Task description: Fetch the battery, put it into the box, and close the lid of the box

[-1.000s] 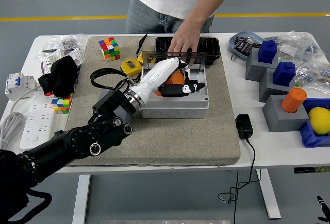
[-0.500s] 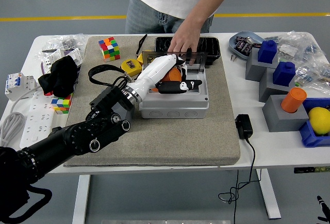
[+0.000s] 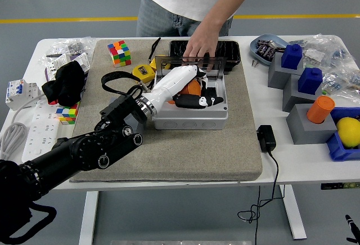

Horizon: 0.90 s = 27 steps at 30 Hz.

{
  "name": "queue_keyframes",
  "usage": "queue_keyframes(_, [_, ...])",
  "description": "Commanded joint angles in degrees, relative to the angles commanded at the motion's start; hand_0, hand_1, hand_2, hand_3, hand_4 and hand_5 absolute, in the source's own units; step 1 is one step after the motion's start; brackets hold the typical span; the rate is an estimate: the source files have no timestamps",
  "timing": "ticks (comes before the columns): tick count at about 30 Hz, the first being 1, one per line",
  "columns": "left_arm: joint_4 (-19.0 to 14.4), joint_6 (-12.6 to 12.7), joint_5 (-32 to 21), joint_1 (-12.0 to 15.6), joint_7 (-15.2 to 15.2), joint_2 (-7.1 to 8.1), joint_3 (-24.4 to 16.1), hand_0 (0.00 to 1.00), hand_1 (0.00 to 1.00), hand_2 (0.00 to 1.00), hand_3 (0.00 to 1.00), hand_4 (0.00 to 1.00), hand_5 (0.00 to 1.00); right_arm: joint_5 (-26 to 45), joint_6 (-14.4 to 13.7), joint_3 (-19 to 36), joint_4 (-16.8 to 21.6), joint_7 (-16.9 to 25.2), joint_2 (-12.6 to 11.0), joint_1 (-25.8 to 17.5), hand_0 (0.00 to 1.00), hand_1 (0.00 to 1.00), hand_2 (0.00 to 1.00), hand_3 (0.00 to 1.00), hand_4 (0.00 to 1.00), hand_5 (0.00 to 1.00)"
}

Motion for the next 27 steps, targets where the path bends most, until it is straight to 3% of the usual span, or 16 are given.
queue_keyframes(1, [-0.03, -0.31, 0.37, -0.01, 0.08, 0.0, -0.06, 0.643, 0.646, 0.596, 0.548, 0.998, 0.698, 0.1, -0.01, -0.14, 0.0, 0.01, -0.01, -0.01, 0.845, 0.782, 0.768, 0.811, 0.998, 0.998])
queue_keyframes(6, [-0.32, -1.23, 1.74, -0.05, 0.54, 0.0, -0.56, 0.643, 0.646, 0.596, 0.548, 0.998, 0.698, 0.19, -0.04, -0.42, 0.0, -0.03, -0.01, -0.1, 0.845, 0.782, 0.768, 0.811, 0.998, 0.998])
queue_keyframes(7, [-0.56, -1.39, 2.08, 0.0, 0.65, 0.0, -0.77, 0.766, 0.721, 0.681, 0.601, 0.998, 0.726, 0.18, -0.05, -0.42, 0.0, -0.04, -0.01, -0.11, 0.845, 0.782, 0.768, 0.811, 0.998, 0.998])
queue_keyframes(8, [-0.73, -1.5, 2.3, 0.04, 0.72, 0.0, -0.91, 0.766, 0.721, 0.681, 0.601, 0.998, 0.726, 0.16, -0.06, -0.41, 0.0, -0.04, 0.0, -0.12, 0.845, 0.782, 0.768, 0.811, 0.998, 0.998])
queue_keyframes(12, [-5.19, -2.91, 5.73, -0.02, 1.81, 0.0, -2.55, 0.766, 0.721, 0.681, 0.601, 0.998, 0.726, 0.06, 0.0, -0.35, 0.0, -0.13, 0.01, -0.23, 0.845, 0.782, 0.768, 0.811, 0.998, 0.998])
queue_keyframes(13, [-5.95, -3.01, 6.26, -0.09, 1.94, 0.0, -2.76, 0.725, 0.694, 0.664, 0.601, 0.998, 0.73, 0.01, 0.01, -0.3, 0.0, -0.15, 0.01, -0.24, 0.845, 0.781, 0.767, 0.811, 0.998, 0.998])
queue_keyframes(15, [-9.13, -4.77, 8.0, -0.17, 2.84, 0.0, -3.79, 0.725, 0.694, 0.664, 0.601, 0.998, 0.73, 0.09, 0.03, -0.38, 0.0, -0.14, 0.05, -0.27, 0.845, 0.781, 0.767, 0.811, 0.998, 0.998])
queue_keyframes(18, [-13.93, -10.26, 8.92, -0.19, 5.19, 0.0, -5.48, 0.725, 0.694, 0.664, 0.601, 0.998, 0.73, 0.45, -0.03, -0.72, 0.0, -0.05, 0.02, -0.18, 0.845, 0.781, 0.767, 0.811, 0.998, 0.998])
queue_keyframes(19, [-15.67, -12.48, 8.49, -0.2, 6.78, 0.0, -6.13, 0.63, 0.652, 0.636, 0.597, 0.998, 0.803, 0.52, -0.06, -0.73, 0.0, -0.01, 0.01, -0.14, 0.844, 0.781, 0.767, 0.811, 0.998, 0.998])
queue_keyframes(20, [-16.63, -14.34, 8.34, -0.21, 7.59, 0.0, -6.36, 0.63, 0.652, 0.636, 0.597, 0.998, 0.803, 0.55, -0.06, -0.74, 0.0, 0.01, 0.0, -0.13, 0.844, 0.781, 0.767, 0.811, 0.998, 0.998])
queue_keyframes(24, [-23.05, -23.7, 2.03, 0.64, 15.12, 0.0, -10.77, 0.63, 0.652, 0.636, 0.597, 0.998, 0.803, 0.33, -0.01, -0.35, 0.0, -0.09, 0.1, -0.2, 0.844, 0.781, 0.767, 0.811, 0.998, 0.998])
queue_keyframes(25, [-24.07, -25.93, 0.36, 0.74, 16.69, 0.0, -11.76, 0.585, 0.648, 0.633, 0.604, 0.998, 0.873, 0.31, 0.01, -0.31, 0.0, -0.1, 0.12, -0.22, 0.844, 0.781, 0.767, 0.811, 0.998, 0.998])
queue_keyframes(27, [-25.43, -30.77, -3.55, 1.02, 18.96, 0.0, -13.58, 0.585, 0.648, 0.633, 0.604, 0.998, 0.873, 0.19, 0.02, -0.1, 0.0, -0.13, 0.15, -0.25, 0.844, 0.781, 0.767, 0.811, 0.998, 0.998])
